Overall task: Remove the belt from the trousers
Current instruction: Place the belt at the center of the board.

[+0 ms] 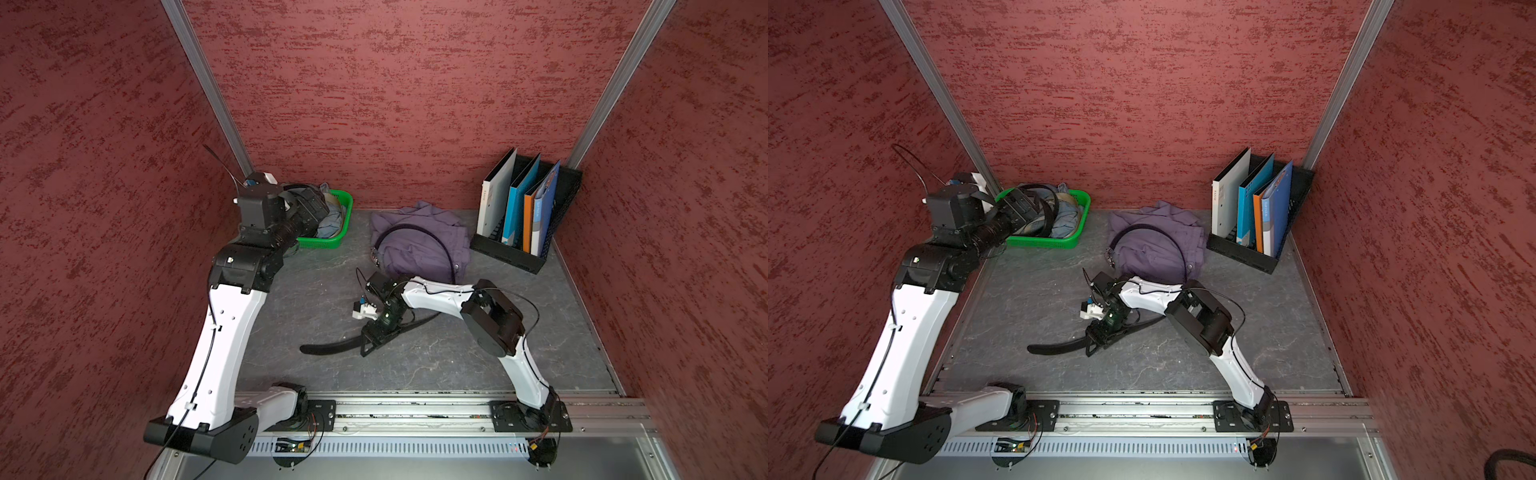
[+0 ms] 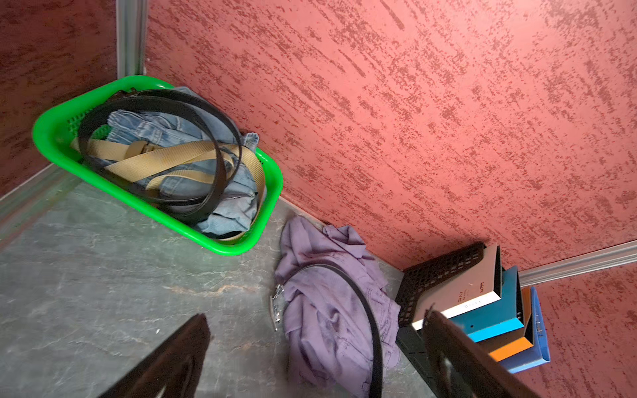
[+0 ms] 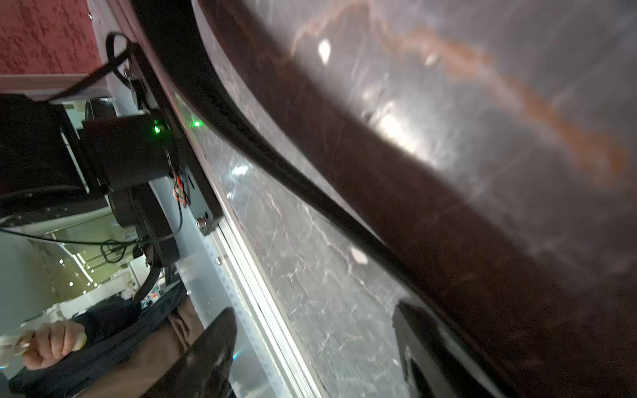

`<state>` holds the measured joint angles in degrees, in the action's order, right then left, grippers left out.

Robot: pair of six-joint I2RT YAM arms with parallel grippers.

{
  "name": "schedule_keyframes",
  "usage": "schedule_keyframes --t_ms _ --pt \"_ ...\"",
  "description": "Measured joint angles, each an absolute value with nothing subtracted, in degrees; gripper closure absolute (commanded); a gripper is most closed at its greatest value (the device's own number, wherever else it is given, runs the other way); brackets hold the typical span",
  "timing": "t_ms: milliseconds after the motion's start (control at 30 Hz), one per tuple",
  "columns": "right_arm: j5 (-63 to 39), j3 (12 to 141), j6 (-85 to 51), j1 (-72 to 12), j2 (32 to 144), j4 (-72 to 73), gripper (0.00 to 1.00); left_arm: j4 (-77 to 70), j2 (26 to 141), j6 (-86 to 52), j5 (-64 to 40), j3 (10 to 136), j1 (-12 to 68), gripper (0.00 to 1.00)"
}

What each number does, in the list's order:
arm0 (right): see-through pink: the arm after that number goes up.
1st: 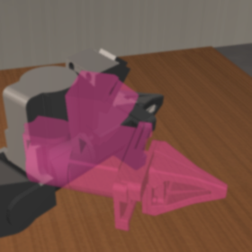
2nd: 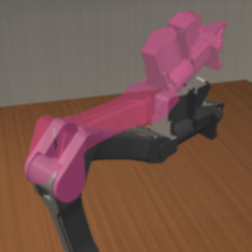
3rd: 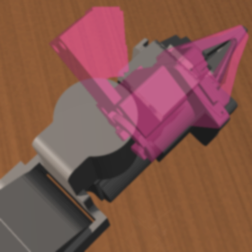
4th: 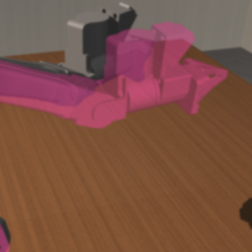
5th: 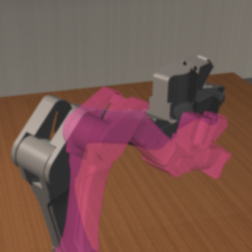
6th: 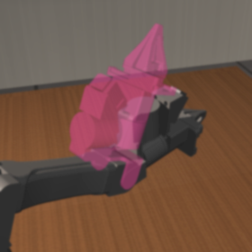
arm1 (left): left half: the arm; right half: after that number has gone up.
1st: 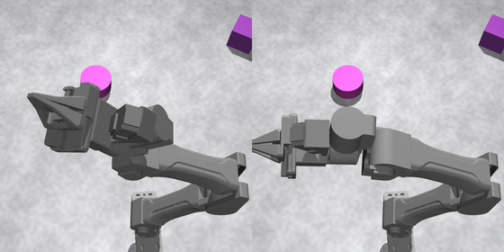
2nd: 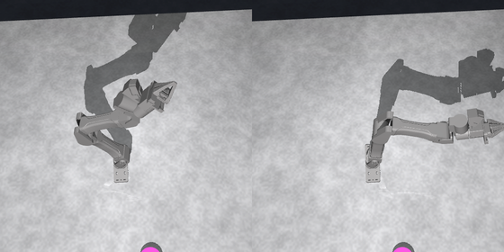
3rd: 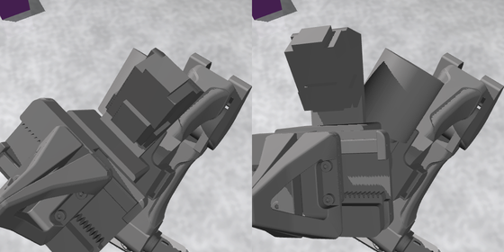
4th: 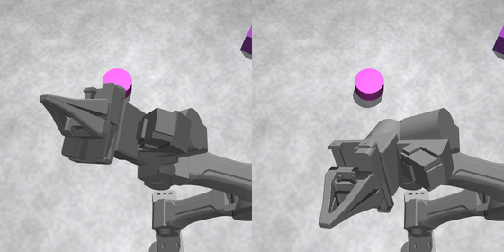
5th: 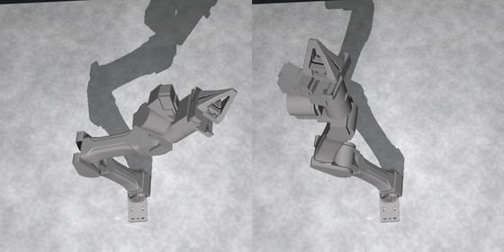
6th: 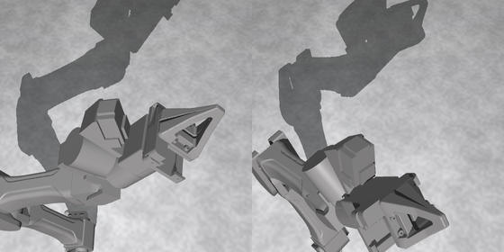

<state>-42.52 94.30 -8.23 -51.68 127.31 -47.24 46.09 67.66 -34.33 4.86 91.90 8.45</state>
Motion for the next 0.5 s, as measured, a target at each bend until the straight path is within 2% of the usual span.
schedule_keyframes --t_ms 133,300,333,367,500 --pt "-33.5 92.1 -15.7 -47.7 124.9 -38.4 0.22 47.4 62.9 -32.2 3.6 86.6 6.2 0.00" --pt "-15.0 75.9 -20.8 -42.0 114.5 -20.2 0.18 46.4 58.4 -30.3 0.7 74.6 5.5 0.00" --pt "-12.2 72.8 -21.0 -41.2 112.0 -17.5 0.15 46.2 58.4 -30.1 0.4 72.2 5.5 0.00" --pt "-10.1 70.5 -21.1 -40.9 109.8 -15.8 0.03 45.9 58.5 -30.0 0.4 70.0 5.5 0.00" --pt "-0.7 65.8 -20.0 -41.6 96.2 -14.0 0.01 45.0 58.5 -28.5 2.3 63.0 5.4 0.00"
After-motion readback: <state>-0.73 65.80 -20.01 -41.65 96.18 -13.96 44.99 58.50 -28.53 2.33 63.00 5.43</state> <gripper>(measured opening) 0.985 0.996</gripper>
